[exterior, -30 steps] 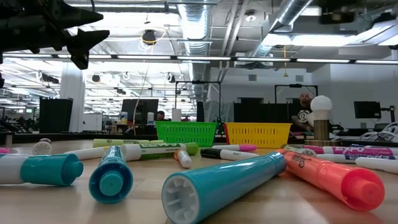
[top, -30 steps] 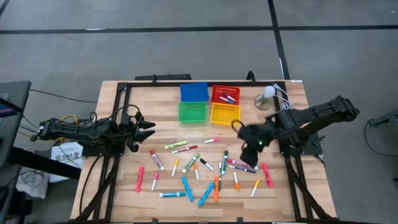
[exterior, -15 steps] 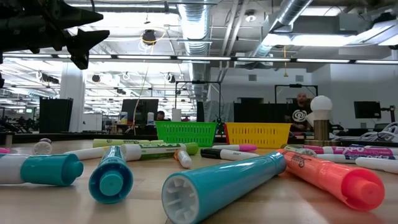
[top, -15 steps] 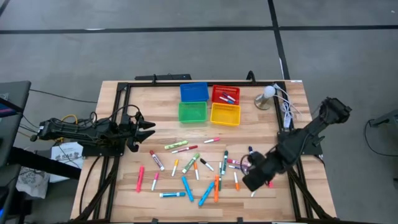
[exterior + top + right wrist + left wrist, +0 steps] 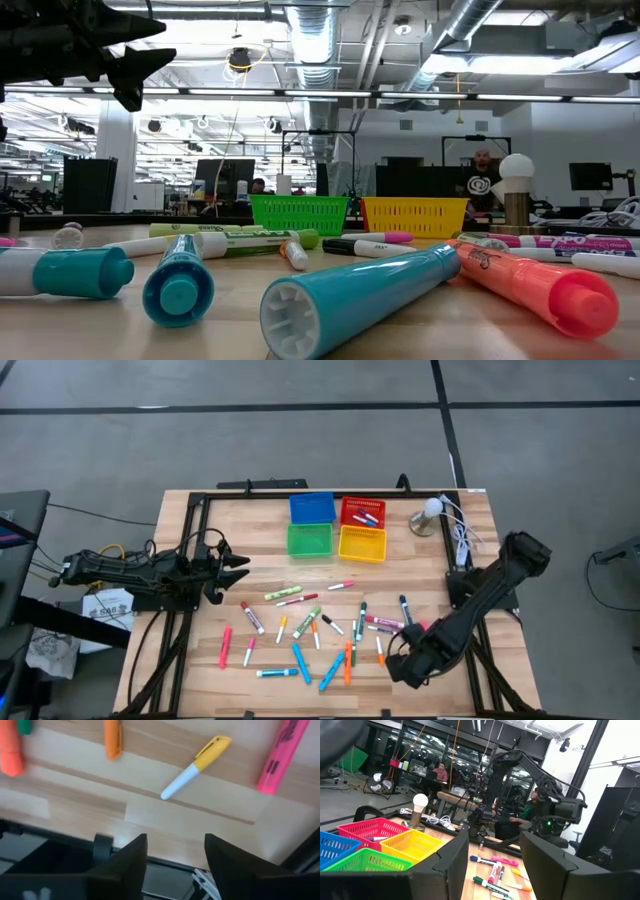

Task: Pick & Place Markers
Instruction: Put the right yellow highlighter into the red bin

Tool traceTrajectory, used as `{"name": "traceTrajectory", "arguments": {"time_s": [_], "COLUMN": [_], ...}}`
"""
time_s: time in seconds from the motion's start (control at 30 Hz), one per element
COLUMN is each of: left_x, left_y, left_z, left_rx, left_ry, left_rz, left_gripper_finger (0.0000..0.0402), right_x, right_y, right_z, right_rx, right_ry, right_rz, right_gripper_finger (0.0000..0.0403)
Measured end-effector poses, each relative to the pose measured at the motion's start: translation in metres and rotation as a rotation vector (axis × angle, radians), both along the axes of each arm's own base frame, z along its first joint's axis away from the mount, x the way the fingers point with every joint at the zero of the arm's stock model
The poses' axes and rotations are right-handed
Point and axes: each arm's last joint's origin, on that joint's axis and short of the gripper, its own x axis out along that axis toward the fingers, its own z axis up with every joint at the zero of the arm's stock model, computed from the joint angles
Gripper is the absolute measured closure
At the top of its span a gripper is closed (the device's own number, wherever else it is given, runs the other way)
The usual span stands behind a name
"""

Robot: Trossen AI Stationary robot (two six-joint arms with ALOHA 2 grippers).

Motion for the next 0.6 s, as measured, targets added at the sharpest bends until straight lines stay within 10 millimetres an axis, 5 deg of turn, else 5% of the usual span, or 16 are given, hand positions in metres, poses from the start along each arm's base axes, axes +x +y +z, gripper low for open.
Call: {"name": "traceTrajectory", "arguments": {"time_s": [0.3,0.6], "left_x": [0.0,0.0], "left_y": [0.0,0.0], "left_z": [0.0,0.0], "left_rx": [0.0,0.0], "left_ry": [0.0,0.0], "left_rz": [0.0,0.0], "left_gripper_finger": [0.0224,0.0224], "right_x": [0.01,-0.002], "right_y": [0.01,-0.003], "right_z": [-0.032,-0.059], "right_rx": [-0.05,-0.116], "right_ry": [0.057,0.115], "right_rz": [-0.034,-0.121], "right_gripper_finger": [0.0187,0.0196]}}
